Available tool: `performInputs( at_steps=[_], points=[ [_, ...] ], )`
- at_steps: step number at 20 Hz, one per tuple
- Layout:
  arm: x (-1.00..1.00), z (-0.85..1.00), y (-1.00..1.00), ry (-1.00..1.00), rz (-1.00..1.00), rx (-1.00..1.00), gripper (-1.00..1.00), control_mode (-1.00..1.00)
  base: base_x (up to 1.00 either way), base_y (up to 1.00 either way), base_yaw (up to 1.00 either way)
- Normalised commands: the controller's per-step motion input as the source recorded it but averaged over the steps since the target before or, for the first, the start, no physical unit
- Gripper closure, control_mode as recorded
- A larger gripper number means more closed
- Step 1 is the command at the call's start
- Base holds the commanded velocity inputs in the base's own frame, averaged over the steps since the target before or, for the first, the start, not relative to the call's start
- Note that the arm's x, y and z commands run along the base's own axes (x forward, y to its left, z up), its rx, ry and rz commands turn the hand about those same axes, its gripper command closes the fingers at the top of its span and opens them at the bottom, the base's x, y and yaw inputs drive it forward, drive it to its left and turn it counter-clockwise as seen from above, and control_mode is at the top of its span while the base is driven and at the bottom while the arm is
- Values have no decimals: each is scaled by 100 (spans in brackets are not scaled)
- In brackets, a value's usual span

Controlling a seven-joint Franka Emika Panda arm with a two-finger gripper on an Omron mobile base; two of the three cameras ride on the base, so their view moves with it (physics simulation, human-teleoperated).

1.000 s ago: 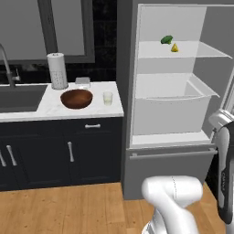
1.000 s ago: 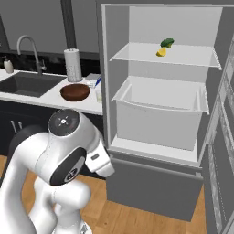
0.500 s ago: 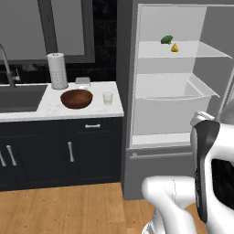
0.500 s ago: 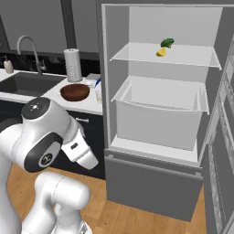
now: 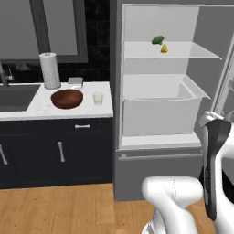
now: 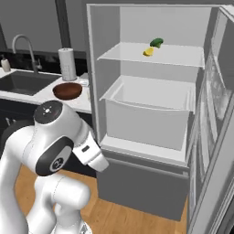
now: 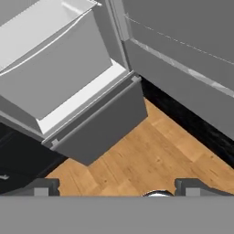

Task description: Grab a lemon wedge from the fridge and one ice cube from the ice bowl, and put them in the glass of lemonade.

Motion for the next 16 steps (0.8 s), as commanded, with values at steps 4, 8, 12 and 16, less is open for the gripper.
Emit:
performInputs(
  at_steps=[4, 8, 12, 16],
  points=[
    [0, 0, 0, 0, 0, 0, -100, 100, 33, -54, 12],
    [0, 0, 0, 0, 0, 0, -100, 100, 69, -13, 0],
    [0, 0, 0, 0, 0, 0, -100, 100, 86, -3, 0],
    [0, 0, 0, 0, 0, 0, -100, 100, 86, -5, 0]
  ],
)
